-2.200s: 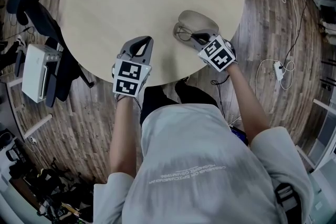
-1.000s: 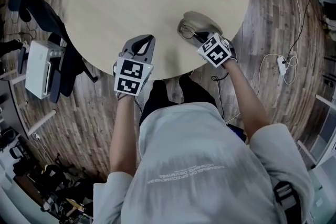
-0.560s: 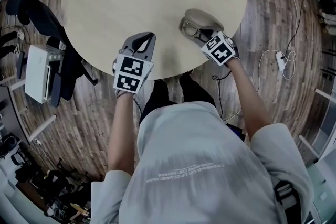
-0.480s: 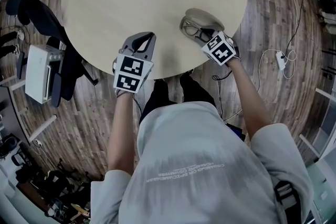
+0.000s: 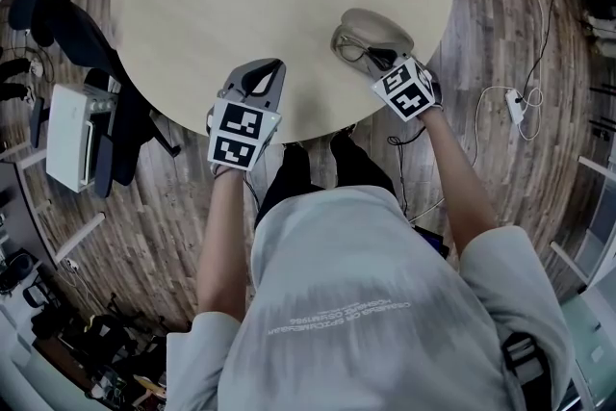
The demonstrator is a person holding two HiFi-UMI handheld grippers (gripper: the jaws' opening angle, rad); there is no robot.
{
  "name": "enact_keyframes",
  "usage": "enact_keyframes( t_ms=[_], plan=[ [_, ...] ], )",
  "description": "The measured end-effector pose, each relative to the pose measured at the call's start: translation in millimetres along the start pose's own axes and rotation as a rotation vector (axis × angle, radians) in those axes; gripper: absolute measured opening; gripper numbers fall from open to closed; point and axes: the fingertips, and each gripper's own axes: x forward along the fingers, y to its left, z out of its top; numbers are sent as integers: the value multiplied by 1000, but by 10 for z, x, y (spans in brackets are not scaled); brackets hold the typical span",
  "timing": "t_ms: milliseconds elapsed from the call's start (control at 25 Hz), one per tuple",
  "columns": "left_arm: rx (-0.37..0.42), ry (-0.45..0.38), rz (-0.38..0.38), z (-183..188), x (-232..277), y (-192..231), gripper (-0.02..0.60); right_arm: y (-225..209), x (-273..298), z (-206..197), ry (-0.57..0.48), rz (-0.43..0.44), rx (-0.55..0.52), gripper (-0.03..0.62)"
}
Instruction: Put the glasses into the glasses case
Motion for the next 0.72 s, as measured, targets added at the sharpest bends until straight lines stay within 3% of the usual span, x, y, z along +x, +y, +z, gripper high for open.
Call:
enact_keyframes(
  t_ms=[360, 600, 720],
  plan=[
    [-14, 9, 1, -48, 16, 23, 15, 27, 80, -10, 8, 47, -39, 17],
    [-10, 7, -11, 3, 54, 1, 15, -15, 103, 28, 2, 61, -10, 20],
    [-7, 6, -11, -2, 50, 10, 15, -15, 115, 10, 15, 56, -8, 93]
  ],
)
